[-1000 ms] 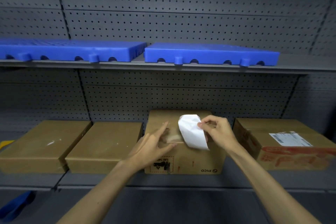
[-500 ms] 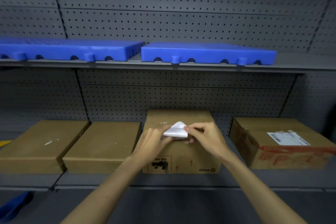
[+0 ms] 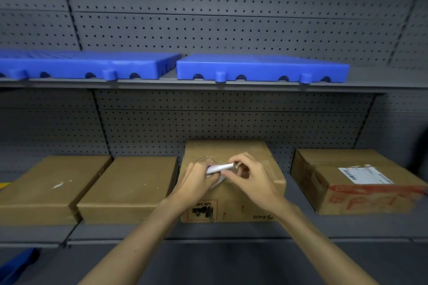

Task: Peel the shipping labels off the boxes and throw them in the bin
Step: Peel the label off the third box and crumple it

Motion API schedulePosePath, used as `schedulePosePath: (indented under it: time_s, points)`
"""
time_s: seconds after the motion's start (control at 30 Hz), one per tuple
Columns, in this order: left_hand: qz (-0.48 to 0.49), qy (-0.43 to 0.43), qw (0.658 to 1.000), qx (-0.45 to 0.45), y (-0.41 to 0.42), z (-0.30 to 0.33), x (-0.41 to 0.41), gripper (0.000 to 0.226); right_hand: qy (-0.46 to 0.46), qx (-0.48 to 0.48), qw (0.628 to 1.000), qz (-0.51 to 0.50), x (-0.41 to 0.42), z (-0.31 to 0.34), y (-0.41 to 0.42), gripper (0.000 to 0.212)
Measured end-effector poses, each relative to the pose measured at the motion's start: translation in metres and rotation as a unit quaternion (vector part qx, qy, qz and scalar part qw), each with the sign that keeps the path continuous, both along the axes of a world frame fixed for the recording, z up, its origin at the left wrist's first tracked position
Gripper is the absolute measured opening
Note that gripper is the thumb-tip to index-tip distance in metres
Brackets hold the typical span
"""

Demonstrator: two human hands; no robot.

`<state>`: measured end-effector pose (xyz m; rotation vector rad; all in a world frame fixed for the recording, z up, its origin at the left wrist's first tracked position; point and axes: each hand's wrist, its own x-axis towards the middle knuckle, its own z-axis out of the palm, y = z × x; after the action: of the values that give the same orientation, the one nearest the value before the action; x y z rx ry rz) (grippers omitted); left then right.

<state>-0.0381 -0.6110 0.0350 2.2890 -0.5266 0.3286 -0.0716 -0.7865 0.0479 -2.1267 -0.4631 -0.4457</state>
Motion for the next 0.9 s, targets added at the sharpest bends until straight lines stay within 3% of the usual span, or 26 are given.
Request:
schedulePosePath:
  time_s: [0.07,0.2,0.3,0.4,0.6,0.7,0.77,0.9]
  points:
    - [-0.008,-0.003,1.0,0.014,0.001,-0.003,0.0,0.007,0.002,-0.017,1.0,-0.021,0.004,-0.001,0.0,0.01]
    - [-0.028,0.026,0.998,0.04,0.0,-0.008,-0.004,0.052,0.007,0.007,0.996,-0.092,0.009,0.009,-0.003,0.015]
    - [-0.051,0.011,0.996,0.066,-0.003,-0.008,-0.011,0.061,0.048,0.053,0.991,-0.115,0.013,0.014,-0.008,0.018]
    - [-0.056,0.002,0.994,0.099,-0.007,-0.003,-0.021,0.065,0.089,0.096,0.986,-0.106,0.015,0.014,-0.009,0.019]
    - [-0.002,-0.056,0.978,0.203,-0.012,-0.001,-0.026,0.074,0.078,0.05,0.992,-0.086,0.007,0.014,-0.008,0.019]
    - [-0.012,-0.037,0.979,0.199,-0.014,0.004,-0.025,0.082,0.094,0.084,0.992,-0.03,0.001,0.017,-0.005,0.018]
    - [-0.011,-0.043,0.976,0.211,-0.015,0.005,-0.024,0.079,0.124,0.091,0.988,0.017,0.002,0.014,-0.005,0.02]
    - [-0.003,-0.079,0.975,0.206,-0.011,0.001,-0.017,0.043,0.205,0.088,0.973,0.065,0.003,0.012,-0.01,0.039]
